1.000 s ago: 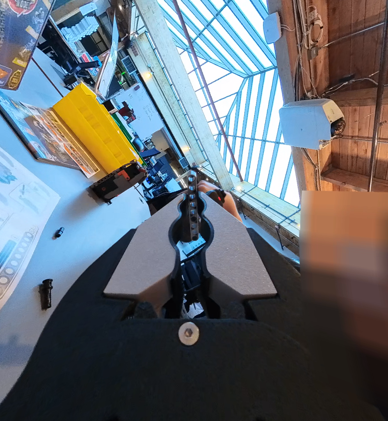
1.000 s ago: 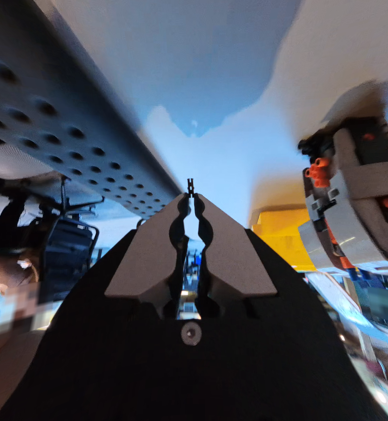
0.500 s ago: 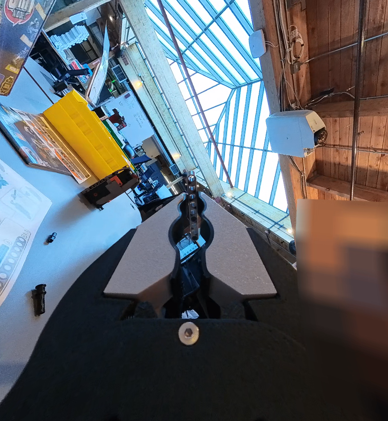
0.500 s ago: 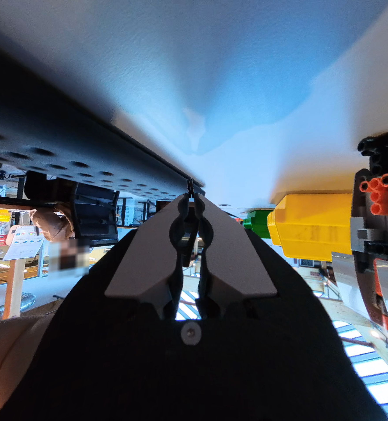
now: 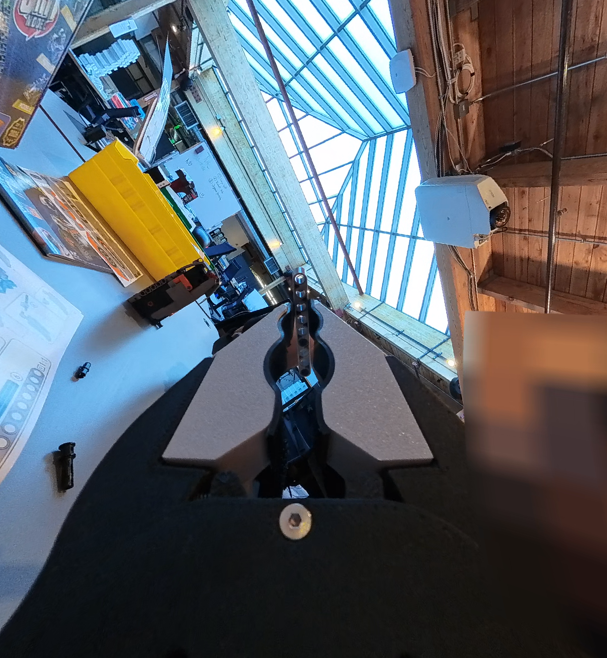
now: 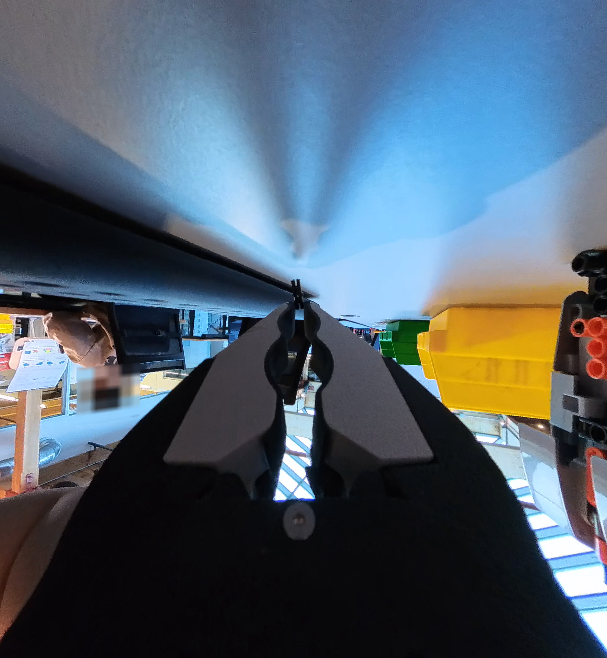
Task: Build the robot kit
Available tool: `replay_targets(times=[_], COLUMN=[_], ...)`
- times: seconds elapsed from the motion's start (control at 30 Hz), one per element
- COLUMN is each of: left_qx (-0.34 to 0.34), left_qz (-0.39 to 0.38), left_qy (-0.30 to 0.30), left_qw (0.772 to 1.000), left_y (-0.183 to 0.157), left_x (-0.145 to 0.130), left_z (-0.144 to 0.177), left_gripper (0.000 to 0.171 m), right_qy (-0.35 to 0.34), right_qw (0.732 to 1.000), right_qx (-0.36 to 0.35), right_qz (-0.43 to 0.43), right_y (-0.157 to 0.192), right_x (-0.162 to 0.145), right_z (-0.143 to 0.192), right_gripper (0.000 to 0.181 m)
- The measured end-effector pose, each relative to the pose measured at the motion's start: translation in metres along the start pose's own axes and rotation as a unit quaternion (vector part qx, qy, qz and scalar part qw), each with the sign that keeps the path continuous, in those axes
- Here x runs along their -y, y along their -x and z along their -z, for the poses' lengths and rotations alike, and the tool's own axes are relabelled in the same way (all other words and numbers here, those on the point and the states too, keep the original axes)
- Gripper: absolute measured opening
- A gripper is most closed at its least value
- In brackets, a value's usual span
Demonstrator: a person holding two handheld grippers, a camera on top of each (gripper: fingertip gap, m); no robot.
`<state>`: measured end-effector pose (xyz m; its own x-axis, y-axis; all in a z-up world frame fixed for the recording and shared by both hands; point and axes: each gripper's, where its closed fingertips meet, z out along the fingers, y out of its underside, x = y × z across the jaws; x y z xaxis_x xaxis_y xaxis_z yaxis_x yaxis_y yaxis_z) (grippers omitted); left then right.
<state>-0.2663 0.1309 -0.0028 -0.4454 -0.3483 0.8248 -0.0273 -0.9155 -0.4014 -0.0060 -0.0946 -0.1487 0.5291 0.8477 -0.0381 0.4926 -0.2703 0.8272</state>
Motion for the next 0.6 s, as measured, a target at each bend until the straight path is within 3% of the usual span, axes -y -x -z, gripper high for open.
replay_targets(times=[0.6], left_qx=[0.001], left_qz=[0.005], left_qy=[0.002], left_qw=[1.000], left_y=[0.002], left_x=[-0.001], left_z=[-0.001], left_gripper=[0.003], right_qy=[-0.016], right_qw=[1.000], right_qx=[0.005], right_qz=[0.000], right_y=[0.003], right_x=[0.012], right_z=[-0.001], right_gripper=[0.002])
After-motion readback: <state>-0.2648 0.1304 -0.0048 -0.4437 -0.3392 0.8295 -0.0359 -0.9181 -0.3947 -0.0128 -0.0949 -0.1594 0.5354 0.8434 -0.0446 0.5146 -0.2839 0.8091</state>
